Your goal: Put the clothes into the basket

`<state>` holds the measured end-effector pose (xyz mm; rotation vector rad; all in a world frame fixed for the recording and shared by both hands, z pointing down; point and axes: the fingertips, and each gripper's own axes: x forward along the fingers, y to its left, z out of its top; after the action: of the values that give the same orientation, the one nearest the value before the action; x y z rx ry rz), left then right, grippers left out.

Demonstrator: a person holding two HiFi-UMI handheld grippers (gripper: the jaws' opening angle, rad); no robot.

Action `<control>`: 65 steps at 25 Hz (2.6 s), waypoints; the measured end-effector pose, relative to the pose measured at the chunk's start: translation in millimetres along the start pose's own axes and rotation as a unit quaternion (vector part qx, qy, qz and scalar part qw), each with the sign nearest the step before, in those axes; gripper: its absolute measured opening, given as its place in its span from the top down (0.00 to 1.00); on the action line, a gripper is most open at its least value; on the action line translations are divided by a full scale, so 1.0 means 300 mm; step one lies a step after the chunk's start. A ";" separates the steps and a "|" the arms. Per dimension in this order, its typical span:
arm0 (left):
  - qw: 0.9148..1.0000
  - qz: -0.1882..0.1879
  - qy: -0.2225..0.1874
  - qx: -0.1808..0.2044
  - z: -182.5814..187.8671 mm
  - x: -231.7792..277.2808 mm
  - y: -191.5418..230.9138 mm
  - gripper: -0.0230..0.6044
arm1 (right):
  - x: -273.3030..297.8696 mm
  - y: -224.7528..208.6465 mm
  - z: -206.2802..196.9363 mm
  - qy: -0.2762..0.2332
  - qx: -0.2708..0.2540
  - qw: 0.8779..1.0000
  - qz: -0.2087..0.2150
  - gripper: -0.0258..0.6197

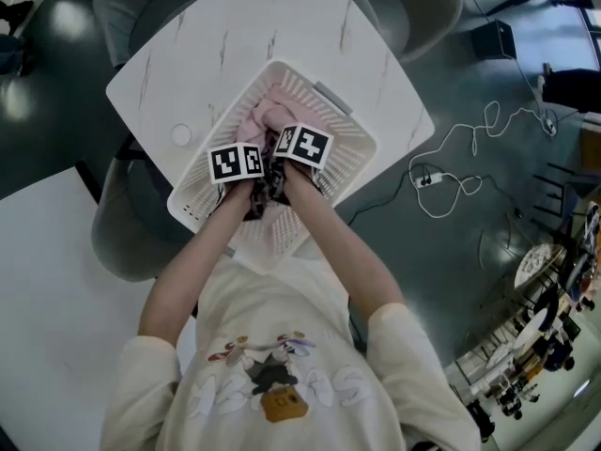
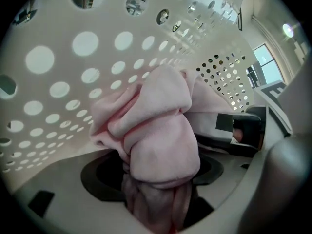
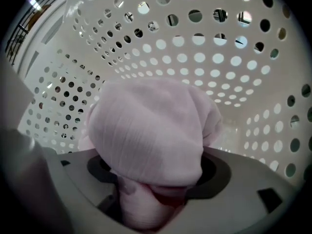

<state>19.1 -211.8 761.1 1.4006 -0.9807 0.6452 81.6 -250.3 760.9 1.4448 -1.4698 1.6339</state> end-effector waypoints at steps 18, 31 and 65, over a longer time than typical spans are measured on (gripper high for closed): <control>1.000 -0.017 -0.007 0.002 -0.018 -0.071 -0.008 0.33 | -0.058 0.017 -0.005 0.002 -0.006 0.999 0.032 0.36; 0.998 -0.039 -0.045 -0.021 -0.003 -0.172 -0.043 0.33 | -0.143 0.039 0.013 -0.028 -0.002 0.999 0.028 0.34; 0.985 -0.114 -0.130 0.008 -0.013 -0.471 -0.227 0.50 | -0.479 0.160 0.020 -0.149 0.048 0.984 0.081 0.34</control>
<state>9.9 -190.7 605.9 1.6104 -0.9991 0.3043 85.8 -230.8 610.8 1.7229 -1.7321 1.6586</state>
